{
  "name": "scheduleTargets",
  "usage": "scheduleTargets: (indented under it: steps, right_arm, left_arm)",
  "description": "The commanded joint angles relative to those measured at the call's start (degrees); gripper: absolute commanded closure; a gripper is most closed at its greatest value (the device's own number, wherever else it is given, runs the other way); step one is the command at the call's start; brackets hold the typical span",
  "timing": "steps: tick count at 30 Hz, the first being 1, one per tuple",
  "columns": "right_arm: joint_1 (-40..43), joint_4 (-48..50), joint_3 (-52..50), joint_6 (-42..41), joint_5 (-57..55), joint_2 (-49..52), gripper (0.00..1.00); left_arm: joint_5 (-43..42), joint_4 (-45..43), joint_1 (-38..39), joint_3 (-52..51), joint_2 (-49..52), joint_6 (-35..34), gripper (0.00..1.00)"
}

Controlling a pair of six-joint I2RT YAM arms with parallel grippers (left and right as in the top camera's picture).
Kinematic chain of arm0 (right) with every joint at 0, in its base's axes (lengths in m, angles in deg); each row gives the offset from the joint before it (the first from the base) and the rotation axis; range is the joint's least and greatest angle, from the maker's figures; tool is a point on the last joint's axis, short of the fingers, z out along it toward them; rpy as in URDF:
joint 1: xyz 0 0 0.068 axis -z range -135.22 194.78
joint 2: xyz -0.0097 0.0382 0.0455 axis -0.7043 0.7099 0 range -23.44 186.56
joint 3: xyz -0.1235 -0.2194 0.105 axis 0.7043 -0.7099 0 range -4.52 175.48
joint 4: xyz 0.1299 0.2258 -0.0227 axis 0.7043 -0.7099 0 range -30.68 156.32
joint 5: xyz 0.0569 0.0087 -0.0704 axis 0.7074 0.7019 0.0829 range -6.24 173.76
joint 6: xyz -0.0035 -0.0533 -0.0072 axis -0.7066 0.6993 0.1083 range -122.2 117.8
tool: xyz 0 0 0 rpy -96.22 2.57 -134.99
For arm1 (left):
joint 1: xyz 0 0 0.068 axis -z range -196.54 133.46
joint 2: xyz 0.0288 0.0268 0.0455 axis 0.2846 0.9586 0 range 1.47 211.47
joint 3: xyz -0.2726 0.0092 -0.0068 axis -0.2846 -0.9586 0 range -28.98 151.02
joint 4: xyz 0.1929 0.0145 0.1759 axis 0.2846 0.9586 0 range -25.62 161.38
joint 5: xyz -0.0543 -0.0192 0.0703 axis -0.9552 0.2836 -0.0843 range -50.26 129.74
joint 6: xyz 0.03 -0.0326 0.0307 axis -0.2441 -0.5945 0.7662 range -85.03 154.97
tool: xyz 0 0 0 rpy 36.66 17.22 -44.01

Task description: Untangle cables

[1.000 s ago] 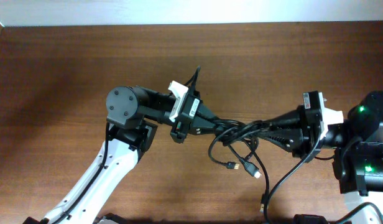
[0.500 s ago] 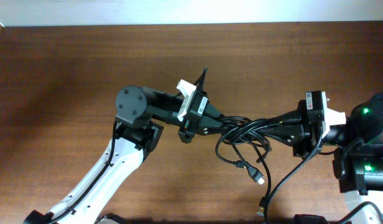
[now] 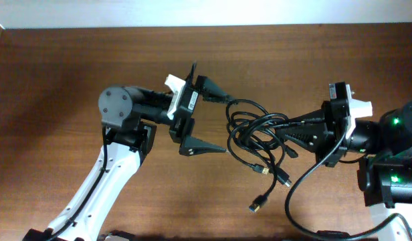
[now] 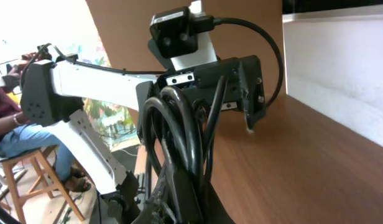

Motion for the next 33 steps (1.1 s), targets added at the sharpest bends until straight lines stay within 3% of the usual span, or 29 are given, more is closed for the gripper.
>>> scheduleTargets:
  steps: [1,4,8,11,13,17,19,20,23,25,26,27,31,33]
  right_arm:
    - [0.0,0.4,0.7,-4.8,-3.3,-0.1,0.96]
    - [-0.1,0.4,0.7,-12.5,-9.8,-0.1,0.96]
    - [-0.1,0.5,0.7,-14.2,-14.5,-0.1,0.96]
    - [-0.2,2.1,0.7,-19.6,-16.9,-0.1,0.96]
    - [-0.2,2.1,0.7,-20.2,-15.9,-0.1,0.96]
    - [-0.2,4.1,0.7,-19.3,-8.5,-0.1,0.96]
    - [-0.2,4.2,0.7,-19.3,-8.7,-0.1,0.96]
    - [-0.2,4.3,0.7,-19.3,-8.7,-0.1,0.96]
    - [-0.2,4.5,0.7,-19.2,-8.7,-0.1,0.96]
    - [-0.2,4.7,0.7,-19.2,-8.7,-0.1,0.96]
    - [-0.2,4.7,0.7,-19.2,-9.0,-0.1,0.96]
    - [-0.2,4.7,0.7,-19.1,-9.3,-0.1,0.96]
    - [-0.2,4.7,0.7,-19.1,-14.9,-0.1,0.96]
    - [-0.2,5.7,0.7,-19.1,-15.0,-0.1,0.96]
  left_arm:
    - [-0.9,-6.8,-1.2,1.0,0.0,-0.4,0.01]
    - [-0.9,-7.9,-9.5,1.0,0.0,-0.2,0.01]
    - [0.4,-5.6,-12.9,1.0,0.2,-0.2,0.01]
    - [11.7,19.8,-12.6,1.0,1.0,-0.3,0.01]
    - [15.1,28.4,-9.9,1.0,1.0,-0.9,0.01]
    - [23.4,27.8,0.6,1.0,1.0,-18.4,0.01]
    - [24.4,25.7,2.6,1.0,1.0,-23.4,0.00]
    - [24.6,24.7,2.6,1.0,1.0,-24.9,0.04]
    - [24.5,24.6,3.7,1.0,1.0,-25.0,0.30]
    - [24.5,24.6,5.8,1.0,1.0,-24.9,0.64]
    - [24.5,24.7,6.4,1.0,1.0,-24.9,0.94]
    - [24.1,24.7,6.4,1.0,1.0,-24.9,1.00]
    - [19.8,26.1,4.2,1.0,1.0,-24.9,1.00]
    - [24.0,37.3,0.3,1.0,1.0,-24.9,1.00]
